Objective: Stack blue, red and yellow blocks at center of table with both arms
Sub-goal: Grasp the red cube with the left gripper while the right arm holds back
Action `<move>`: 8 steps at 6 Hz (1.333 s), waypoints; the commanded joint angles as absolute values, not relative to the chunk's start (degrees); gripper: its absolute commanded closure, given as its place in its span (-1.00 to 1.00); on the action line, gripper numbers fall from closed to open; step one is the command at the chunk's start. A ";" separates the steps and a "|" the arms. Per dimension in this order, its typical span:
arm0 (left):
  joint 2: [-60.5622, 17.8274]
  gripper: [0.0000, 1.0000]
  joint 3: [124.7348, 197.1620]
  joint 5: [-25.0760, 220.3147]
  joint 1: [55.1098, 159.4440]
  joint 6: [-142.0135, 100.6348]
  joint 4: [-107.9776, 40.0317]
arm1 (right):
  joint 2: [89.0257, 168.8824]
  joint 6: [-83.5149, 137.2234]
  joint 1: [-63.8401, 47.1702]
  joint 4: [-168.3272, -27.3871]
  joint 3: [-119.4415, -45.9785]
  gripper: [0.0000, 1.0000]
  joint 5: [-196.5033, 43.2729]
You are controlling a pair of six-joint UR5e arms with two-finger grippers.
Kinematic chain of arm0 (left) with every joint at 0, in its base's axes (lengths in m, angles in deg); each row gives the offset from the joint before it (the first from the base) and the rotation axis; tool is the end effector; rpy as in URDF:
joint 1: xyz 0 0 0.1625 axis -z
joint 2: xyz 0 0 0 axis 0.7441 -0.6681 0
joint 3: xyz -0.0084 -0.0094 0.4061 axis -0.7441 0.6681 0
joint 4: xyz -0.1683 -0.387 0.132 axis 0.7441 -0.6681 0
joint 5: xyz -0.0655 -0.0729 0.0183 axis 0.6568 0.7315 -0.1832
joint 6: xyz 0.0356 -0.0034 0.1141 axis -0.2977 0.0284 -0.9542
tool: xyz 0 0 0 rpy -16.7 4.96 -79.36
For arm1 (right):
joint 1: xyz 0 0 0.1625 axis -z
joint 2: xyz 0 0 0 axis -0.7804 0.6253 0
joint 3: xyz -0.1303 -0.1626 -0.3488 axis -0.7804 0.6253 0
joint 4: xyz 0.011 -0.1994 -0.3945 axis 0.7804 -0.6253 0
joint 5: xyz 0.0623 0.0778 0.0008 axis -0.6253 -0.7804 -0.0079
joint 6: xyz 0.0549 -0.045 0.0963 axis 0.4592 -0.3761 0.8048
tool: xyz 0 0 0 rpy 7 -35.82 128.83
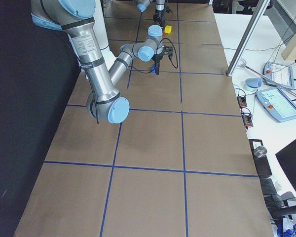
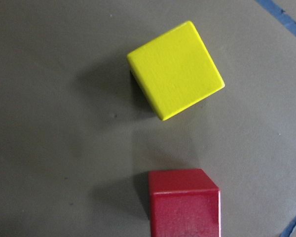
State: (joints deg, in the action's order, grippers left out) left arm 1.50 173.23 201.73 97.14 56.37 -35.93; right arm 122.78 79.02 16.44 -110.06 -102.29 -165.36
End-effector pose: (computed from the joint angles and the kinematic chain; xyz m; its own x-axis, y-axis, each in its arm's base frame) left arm 0.2995 -0.4424 0.5097 0.5028 -0.6183 -0.6040 0.3935 0.7859 -0.4770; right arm -0.4473 -0.4199 0.2044 0.6008 0.0067 0.7994 -0.0853 0.9948 0.0557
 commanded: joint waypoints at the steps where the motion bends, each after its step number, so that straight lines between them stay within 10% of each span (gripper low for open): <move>1: -0.71 -1.00 171.07 201.51 96.77 57.04 -35.91 | 122.78 79.08 16.49 -110.06 -102.48 -1.00 -165.30; 5: -2.12 -0.98 167.99 200.98 94.76 56.78 -35.82 | 123.04 79.35 16.49 -110.06 -103.18 -1.00 -165.13; 6: -2.12 -0.55 167.72 198.46 94.66 56.95 -35.73 | 123.13 79.35 16.49 -110.06 -103.18 -1.00 -165.04; 7: -2.12 0.59 167.71 198.43 94.66 56.95 -35.56 | 123.22 79.35 16.49 -110.06 -103.18 -1.00 -165.04; 8: -2.56 1.00 167.71 198.43 94.49 56.78 -35.38 | 123.22 79.35 16.49 -110.06 -103.18 -1.00 -165.04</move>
